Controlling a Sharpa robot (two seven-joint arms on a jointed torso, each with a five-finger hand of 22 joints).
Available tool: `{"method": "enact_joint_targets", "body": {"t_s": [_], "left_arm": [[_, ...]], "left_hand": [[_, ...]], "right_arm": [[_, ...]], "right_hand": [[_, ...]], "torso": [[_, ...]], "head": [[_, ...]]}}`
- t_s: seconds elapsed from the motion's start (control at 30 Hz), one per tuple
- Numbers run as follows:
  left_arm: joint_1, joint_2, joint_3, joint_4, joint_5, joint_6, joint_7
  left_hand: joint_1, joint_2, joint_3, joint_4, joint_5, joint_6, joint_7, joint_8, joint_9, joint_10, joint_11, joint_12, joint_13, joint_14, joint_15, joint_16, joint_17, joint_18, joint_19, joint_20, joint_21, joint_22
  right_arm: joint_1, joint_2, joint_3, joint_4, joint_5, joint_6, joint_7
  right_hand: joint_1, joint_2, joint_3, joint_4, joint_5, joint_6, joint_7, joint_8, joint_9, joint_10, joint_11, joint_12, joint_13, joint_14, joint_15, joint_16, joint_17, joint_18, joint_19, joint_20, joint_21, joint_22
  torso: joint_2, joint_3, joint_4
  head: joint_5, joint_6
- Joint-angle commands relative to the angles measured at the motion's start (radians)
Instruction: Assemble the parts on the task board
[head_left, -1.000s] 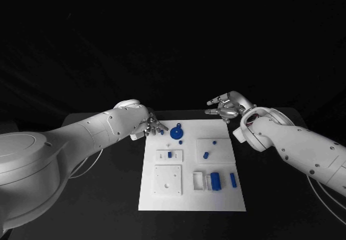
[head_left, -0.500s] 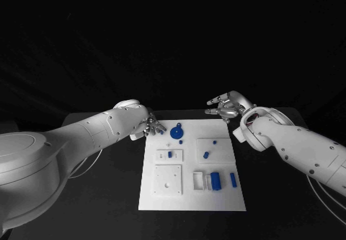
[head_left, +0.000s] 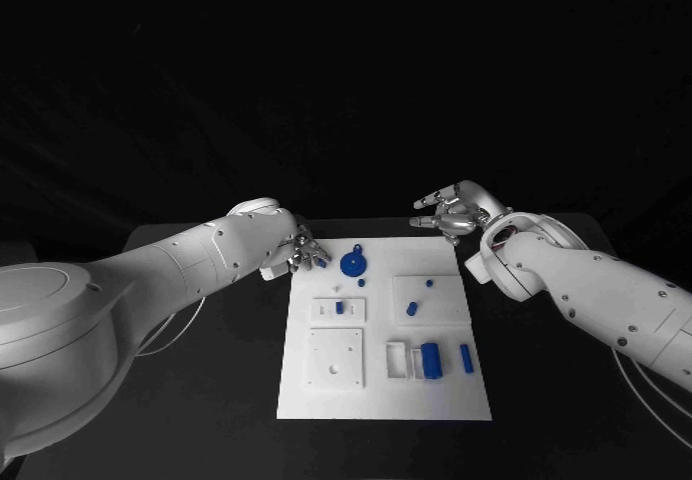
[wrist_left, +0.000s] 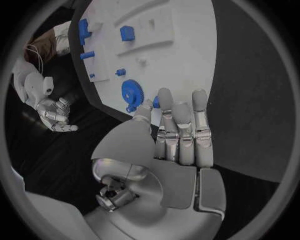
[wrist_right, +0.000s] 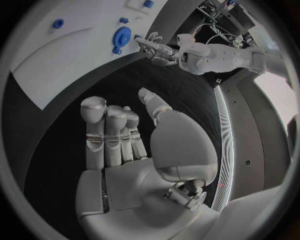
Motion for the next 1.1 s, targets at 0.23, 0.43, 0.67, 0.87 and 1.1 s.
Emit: {"method": "enact_joint_targets", "body": {"t_s": [0.23,0.43,0.67,0.87,1.1], "left_arm": [[0.000,-0.013,0.004,0.020,0.069,0.012,-0.011],[0.000,-0.032,0.006,0.042,0.076,-0.010,-0.017],[0.001,-0.073,0.009,0.108,0.090,-0.051,-0.030],[0.008,-0.125,0.011,0.201,0.093,-0.096,-0.046],[0.020,-0.229,0.012,0.382,0.084,-0.195,-0.076]], "left_hand": [[0.062,0.062,0.063,-0.039,-0.007,-0.036,-0.015,0.109,0.232,0.035,-0.011,0.013,0.006,0.001,-0.012,0.014,0.007,-0.015,-0.007,-0.011,0.017,0.020],[-0.029,-0.053,0.477,-0.046,-0.234,-0.053,-0.016,0.132,0.384,0.036,-0.013,0.027,0.009,0.008,-0.014,0.019,0.011,-0.013,-0.010,-0.015,0.048,0.020],[-0.004,-0.057,0.462,-0.032,-0.221,-0.038,-0.019,0.120,0.394,0.041,-0.015,0.035,0.008,0.017,-0.018,0.021,0.012,-0.011,-0.007,-0.016,0.053,0.020],[-0.005,-0.061,0.465,-0.036,-0.215,-0.029,-0.021,0.117,0.398,0.043,-0.017,0.045,0.007,0.024,-0.020,0.023,0.014,-0.011,-0.003,-0.019,0.058,0.020],[-0.008,-0.067,0.466,-0.036,-0.214,-0.012,-0.026,0.111,0.397,0.045,-0.021,0.063,0.002,0.039,-0.024,0.022,0.017,-0.011,0.005,-0.022,0.065,0.019]], "right_arm": [[0.000,0.001,0.000,-0.007,-0.006,0.011,0.003],[0.000,-0.001,0.000,-0.008,-0.006,0.010,0.003],[0.000,-0.007,0.000,-0.008,-0.006,0.010,0.003],[0.000,-0.014,0.000,-0.007,-0.006,0.009,0.003],[0.000,-0.025,0.000,-0.007,-0.004,0.009,0.002]], "right_hand": [[-0.009,0.000,-0.001,0.000,0.005,0.002,0.000,-0.003,0.000,-0.002,0.000,-0.003,0.000,-0.001,-0.004,-0.005,0.000,0.012,0.052,0.002,-0.007,0.084],[-0.009,0.000,-0.001,0.000,0.005,0.002,0.000,-0.003,0.000,-0.002,0.000,-0.003,0.000,-0.001,-0.004,-0.005,0.000,0.012,0.052,0.002,-0.007,0.084],[-0.009,0.000,-0.001,0.000,0.005,0.002,0.000,-0.003,0.000,-0.002,0.000,-0.003,0.000,-0.001,-0.004,-0.005,0.000,0.012,0.052,0.002,-0.007,0.084],[-0.009,0.000,-0.001,0.000,0.005,0.002,0.000,-0.003,0.000,-0.002,0.000,-0.003,0.000,-0.001,-0.004,-0.005,0.000,0.012,0.052,0.002,-0.007,0.084],[-0.009,-0.001,-0.002,0.001,0.007,0.003,0.000,-0.003,0.000,-0.003,-0.001,-0.004,-0.001,-0.002,-0.004,-0.007,-0.001,0.012,0.052,0.002,-0.009,0.083]], "torso": [[0.000,0.0002,0.0005],[-0.001,0.0011,0.0019],[-0.002,-0.0001,0.0073],[-0.006,-0.0010,0.0172],[-0.015,-0.0024,0.0323]], "head": [[0.002,-0.004],[0.004,-0.005],[0.005,-0.008],[0.003,-0.010],[-0.001,-0.021]]}}
